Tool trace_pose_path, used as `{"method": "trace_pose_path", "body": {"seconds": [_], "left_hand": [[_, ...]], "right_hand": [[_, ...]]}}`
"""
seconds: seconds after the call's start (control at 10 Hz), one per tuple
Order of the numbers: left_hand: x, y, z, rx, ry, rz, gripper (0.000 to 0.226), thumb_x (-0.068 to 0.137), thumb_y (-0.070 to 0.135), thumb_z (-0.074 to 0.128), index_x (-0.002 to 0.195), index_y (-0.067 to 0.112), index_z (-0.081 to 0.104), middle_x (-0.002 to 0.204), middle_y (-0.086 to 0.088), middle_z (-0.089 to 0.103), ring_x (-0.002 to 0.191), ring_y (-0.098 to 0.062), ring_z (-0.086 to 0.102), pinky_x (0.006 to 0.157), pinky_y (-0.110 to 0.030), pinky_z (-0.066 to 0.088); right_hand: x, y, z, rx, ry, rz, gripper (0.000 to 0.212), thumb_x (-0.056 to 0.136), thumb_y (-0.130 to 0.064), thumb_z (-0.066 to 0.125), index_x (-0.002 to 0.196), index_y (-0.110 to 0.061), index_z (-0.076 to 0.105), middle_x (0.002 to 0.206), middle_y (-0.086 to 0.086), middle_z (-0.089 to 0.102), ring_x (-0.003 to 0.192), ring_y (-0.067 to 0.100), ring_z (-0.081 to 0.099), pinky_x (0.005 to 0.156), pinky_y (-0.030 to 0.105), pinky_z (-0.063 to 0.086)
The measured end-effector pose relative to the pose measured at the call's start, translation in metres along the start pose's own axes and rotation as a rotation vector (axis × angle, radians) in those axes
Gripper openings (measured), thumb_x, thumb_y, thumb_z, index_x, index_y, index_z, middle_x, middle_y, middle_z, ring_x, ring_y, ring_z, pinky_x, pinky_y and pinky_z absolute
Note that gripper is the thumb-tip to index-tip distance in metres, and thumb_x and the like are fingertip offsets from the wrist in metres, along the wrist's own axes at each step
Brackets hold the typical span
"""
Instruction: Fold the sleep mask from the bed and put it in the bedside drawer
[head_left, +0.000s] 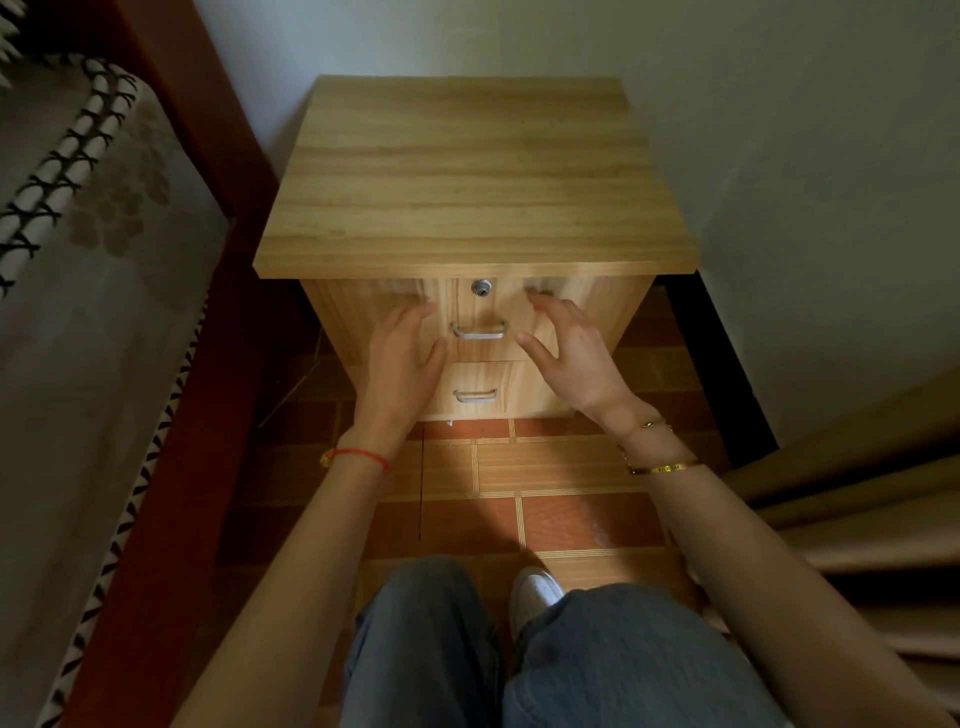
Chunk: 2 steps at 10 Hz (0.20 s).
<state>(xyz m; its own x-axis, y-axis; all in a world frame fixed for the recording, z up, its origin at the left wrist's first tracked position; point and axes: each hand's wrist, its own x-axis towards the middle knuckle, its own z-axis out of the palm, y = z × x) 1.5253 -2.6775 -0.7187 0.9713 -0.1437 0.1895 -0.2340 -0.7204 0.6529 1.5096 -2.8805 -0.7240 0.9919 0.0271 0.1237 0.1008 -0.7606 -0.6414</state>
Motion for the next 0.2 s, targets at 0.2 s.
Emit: {"method": "trace_pose_path", "body": {"seconds": [0.2], "left_hand": [[-0.0094,-0.0048,0.0014,0.069,-0.022,-0.015,0.042,0.092,0.021,0.056,0.134,0.015,0.052,0.137,-0.007,0.054,0.129,-0.024,0.047,0.107,-0.048,0.039]], "right_hand": [[-0.0053,0.004,0.0069,-0.006,-0.038,-0.009,0.053,0.096,-0.03,0.052,0.142,-0.008,0.038,0.141,0.013,0.047,0.134,0.025,0.039,0.112,0.037,0.032]]}}
